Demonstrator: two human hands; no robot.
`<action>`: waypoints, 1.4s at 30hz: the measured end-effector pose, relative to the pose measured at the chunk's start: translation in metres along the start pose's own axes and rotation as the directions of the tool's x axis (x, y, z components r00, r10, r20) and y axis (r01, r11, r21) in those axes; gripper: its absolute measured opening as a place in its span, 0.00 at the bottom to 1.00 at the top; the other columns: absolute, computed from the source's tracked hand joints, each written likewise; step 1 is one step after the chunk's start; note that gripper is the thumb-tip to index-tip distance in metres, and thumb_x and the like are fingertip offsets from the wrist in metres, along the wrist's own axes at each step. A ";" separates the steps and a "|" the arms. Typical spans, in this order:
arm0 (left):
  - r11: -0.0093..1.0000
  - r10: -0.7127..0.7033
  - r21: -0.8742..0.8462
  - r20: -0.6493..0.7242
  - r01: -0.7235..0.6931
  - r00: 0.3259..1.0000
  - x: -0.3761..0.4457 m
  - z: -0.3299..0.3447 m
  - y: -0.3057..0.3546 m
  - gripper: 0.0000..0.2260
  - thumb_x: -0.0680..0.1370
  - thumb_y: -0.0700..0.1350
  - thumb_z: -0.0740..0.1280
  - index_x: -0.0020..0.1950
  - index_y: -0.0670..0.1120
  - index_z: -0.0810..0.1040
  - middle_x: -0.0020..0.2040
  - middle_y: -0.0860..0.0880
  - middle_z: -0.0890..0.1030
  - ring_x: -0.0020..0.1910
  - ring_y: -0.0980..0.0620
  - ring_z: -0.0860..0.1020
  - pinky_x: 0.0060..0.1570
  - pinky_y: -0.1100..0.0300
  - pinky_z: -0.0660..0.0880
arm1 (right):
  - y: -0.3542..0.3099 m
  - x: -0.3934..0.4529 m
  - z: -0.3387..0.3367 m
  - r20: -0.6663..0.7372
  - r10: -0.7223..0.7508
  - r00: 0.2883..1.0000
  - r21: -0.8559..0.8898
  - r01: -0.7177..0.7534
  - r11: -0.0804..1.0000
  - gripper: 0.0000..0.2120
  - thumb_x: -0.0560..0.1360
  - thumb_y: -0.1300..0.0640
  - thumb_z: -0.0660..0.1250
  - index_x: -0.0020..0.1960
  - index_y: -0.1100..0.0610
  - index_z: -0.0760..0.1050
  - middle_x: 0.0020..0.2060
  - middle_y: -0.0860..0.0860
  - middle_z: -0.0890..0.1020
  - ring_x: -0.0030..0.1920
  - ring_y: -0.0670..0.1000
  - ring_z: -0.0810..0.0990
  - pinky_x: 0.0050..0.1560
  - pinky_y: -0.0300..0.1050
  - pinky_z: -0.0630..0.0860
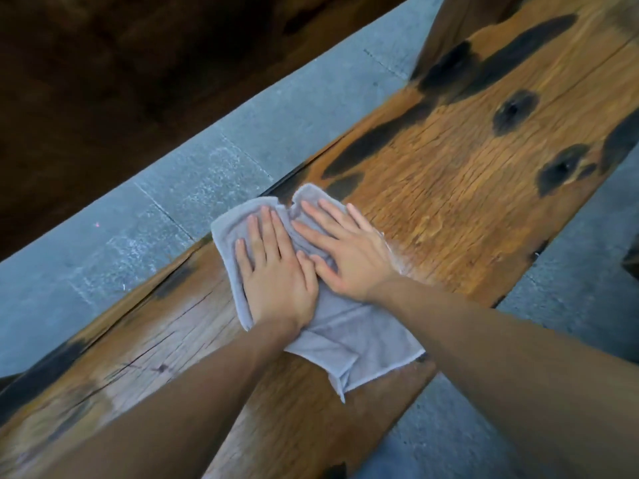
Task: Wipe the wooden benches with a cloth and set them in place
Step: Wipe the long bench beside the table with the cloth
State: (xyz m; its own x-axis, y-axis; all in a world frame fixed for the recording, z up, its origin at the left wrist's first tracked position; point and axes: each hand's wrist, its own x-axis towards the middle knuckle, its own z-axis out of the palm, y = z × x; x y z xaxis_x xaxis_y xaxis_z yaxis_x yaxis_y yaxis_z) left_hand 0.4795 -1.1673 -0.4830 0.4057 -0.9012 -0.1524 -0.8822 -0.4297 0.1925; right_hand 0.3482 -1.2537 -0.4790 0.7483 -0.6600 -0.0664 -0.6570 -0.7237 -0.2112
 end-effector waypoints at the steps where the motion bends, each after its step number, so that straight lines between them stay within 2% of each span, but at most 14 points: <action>1: 1.000 -0.015 -0.013 0.002 0.015 1.000 0.027 -0.002 0.015 0.31 0.81 0.52 0.46 0.82 0.40 0.48 0.83 0.43 0.49 0.82 0.45 0.47 0.79 0.45 0.43 | 0.023 0.022 -0.007 0.021 -0.022 1.000 -0.023 0.023 0.999 0.27 0.81 0.46 0.55 0.80 0.43 0.59 0.81 0.46 0.57 0.82 0.49 0.53 0.80 0.54 0.51; 3: 0.999 -0.043 -0.005 0.031 0.044 0.999 0.082 -0.006 0.046 0.29 0.82 0.52 0.46 0.80 0.40 0.57 0.80 0.41 0.60 0.80 0.43 0.57 0.77 0.45 0.51 | 0.067 0.065 -0.022 0.060 -0.018 0.998 -0.075 0.023 0.997 0.28 0.82 0.47 0.53 0.81 0.46 0.56 0.81 0.46 0.57 0.82 0.49 0.52 0.81 0.54 0.50; 5: 0.996 -0.086 -0.020 0.087 0.088 0.992 0.139 -0.012 0.076 0.24 0.82 0.53 0.46 0.68 0.42 0.72 0.67 0.40 0.76 0.67 0.40 0.74 0.64 0.45 0.68 | 0.104 0.106 -0.034 0.078 0.053 0.996 -0.084 -0.046 0.995 0.27 0.82 0.48 0.51 0.80 0.48 0.59 0.80 0.47 0.61 0.82 0.49 0.51 0.81 0.54 0.47; 7: 0.993 -0.081 -0.075 0.144 0.093 0.986 0.189 -0.016 0.102 0.23 0.84 0.53 0.48 0.57 0.44 0.79 0.55 0.40 0.83 0.55 0.37 0.80 0.50 0.48 0.72 | 0.136 0.141 -0.042 0.072 0.171 0.983 -0.082 -0.166 0.983 0.24 0.82 0.48 0.50 0.74 0.49 0.72 0.74 0.48 0.72 0.81 0.49 0.53 0.81 0.54 0.45; 9: 0.988 -0.047 -0.132 0.219 0.077 0.975 0.225 -0.015 0.121 0.22 0.84 0.51 0.48 0.55 0.43 0.80 0.57 0.39 0.82 0.57 0.35 0.80 0.51 0.48 0.73 | 0.159 0.164 -0.047 0.084 0.296 0.951 -0.097 -0.288 0.953 0.24 0.81 0.48 0.49 0.59 0.52 0.82 0.64 0.50 0.81 0.79 0.47 0.60 0.81 0.52 0.45; 11: 0.985 -0.062 -0.142 0.253 0.101 0.965 0.246 -0.017 0.131 0.21 0.84 0.50 0.49 0.58 0.44 0.80 0.61 0.39 0.80 0.61 0.35 0.77 0.55 0.48 0.72 | 0.172 0.178 -0.051 0.089 0.363 0.928 -0.091 -0.355 0.930 0.25 0.79 0.47 0.49 0.51 0.55 0.84 0.56 0.53 0.84 0.72 0.48 0.70 0.81 0.50 0.47; 14: 0.992 -0.060 -0.092 0.202 0.080 0.978 0.244 -0.017 0.134 0.20 0.84 0.49 0.49 0.58 0.42 0.79 0.60 0.38 0.81 0.60 0.35 0.78 0.53 0.49 0.71 | 0.173 0.179 -0.052 0.036 0.375 0.927 -0.077 -0.371 0.925 0.26 0.79 0.47 0.50 0.51 0.58 0.84 0.54 0.55 0.84 0.66 0.50 0.75 0.80 0.47 0.51; 17: 0.998 -0.035 -0.043 0.097 0.039 0.995 0.210 -0.015 0.136 0.19 0.84 0.49 0.49 0.58 0.42 0.77 0.58 0.37 0.81 0.57 0.35 0.79 0.47 0.49 0.69 | 0.160 0.147 -0.049 -0.032 0.357 0.933 -0.011 -0.358 0.934 0.26 0.80 0.47 0.49 0.64 0.55 0.80 0.68 0.53 0.79 0.77 0.49 0.64 0.81 0.48 0.49; 20: 1.000 -0.008 0.012 0.050 0.007 0.999 0.153 -0.009 0.140 0.27 0.83 0.53 0.46 0.74 0.40 0.66 0.74 0.38 0.70 0.73 0.38 0.69 0.70 0.46 0.64 | 0.134 0.075 -0.040 -0.049 0.376 0.925 0.028 -0.375 0.926 0.28 0.83 0.48 0.46 0.81 0.55 0.58 0.81 0.52 0.58 0.82 0.51 0.52 0.81 0.50 0.47; 23: 0.990 0.127 0.051 0.038 -0.129 0.991 0.072 0.003 0.138 0.31 0.82 0.54 0.45 0.81 0.38 0.51 0.81 0.36 0.53 0.81 0.39 0.52 0.80 0.45 0.50 | 0.088 -0.021 -0.024 0.019 0.531 0.847 0.083 -0.530 0.844 0.28 0.85 0.50 0.46 0.83 0.56 0.49 0.82 0.52 0.51 0.82 0.50 0.47 0.81 0.53 0.51; 26: 0.976 0.207 0.042 0.146 -0.215 0.967 -0.019 0.019 0.139 0.33 0.81 0.53 0.54 0.82 0.39 0.48 0.80 0.36 0.57 0.79 0.38 0.58 0.78 0.43 0.55 | 0.050 -0.114 -0.012 0.034 0.616 0.787 0.052 -0.617 0.785 0.29 0.83 0.49 0.53 0.82 0.58 0.55 0.82 0.52 0.54 0.82 0.51 0.52 0.79 0.55 0.56; 30: 0.962 0.241 0.065 0.251 -0.265 0.937 -0.061 0.030 0.150 0.32 0.77 0.53 0.57 0.77 0.38 0.62 0.62 0.33 0.77 0.59 0.35 0.74 0.62 0.39 0.66 | 0.071 -0.150 -0.010 0.034 0.559 0.828 0.042 -0.560 0.827 0.34 0.77 0.47 0.57 0.81 0.55 0.58 0.81 0.49 0.56 0.81 0.50 0.54 0.80 0.51 0.51; 35: 0.915 0.385 0.049 0.183 -0.400 0.904 -0.018 0.033 0.194 0.30 0.78 0.54 0.56 0.75 0.38 0.67 0.67 0.34 0.75 0.64 0.34 0.74 0.67 0.38 0.64 | 0.145 -0.136 -0.024 0.060 0.304 0.951 -0.028 -0.303 0.953 0.32 0.78 0.48 0.55 0.81 0.54 0.58 0.82 0.48 0.54 0.82 0.49 0.51 0.79 0.53 0.53; 42: 0.919 0.379 0.051 0.165 -0.392 0.910 0.052 0.042 0.282 0.29 0.79 0.54 0.55 0.74 0.36 0.65 0.66 0.33 0.74 0.64 0.35 0.70 0.69 0.37 0.62 | 0.264 -0.103 -0.048 0.095 0.154 0.984 -0.119 -0.142 0.983 0.31 0.79 0.50 0.51 0.81 0.58 0.56 0.82 0.52 0.55 0.82 0.52 0.50 0.81 0.53 0.51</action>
State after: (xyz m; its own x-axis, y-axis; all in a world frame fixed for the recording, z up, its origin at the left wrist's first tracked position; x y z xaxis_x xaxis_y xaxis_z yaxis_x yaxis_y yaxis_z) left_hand 0.2413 -1.3329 -0.4774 -0.0046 -0.9741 -0.2261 -0.9816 -0.0388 0.1869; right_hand 0.0936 -1.3862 -0.4807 0.6434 -0.7415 -0.1901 -0.7631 -0.6410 -0.0823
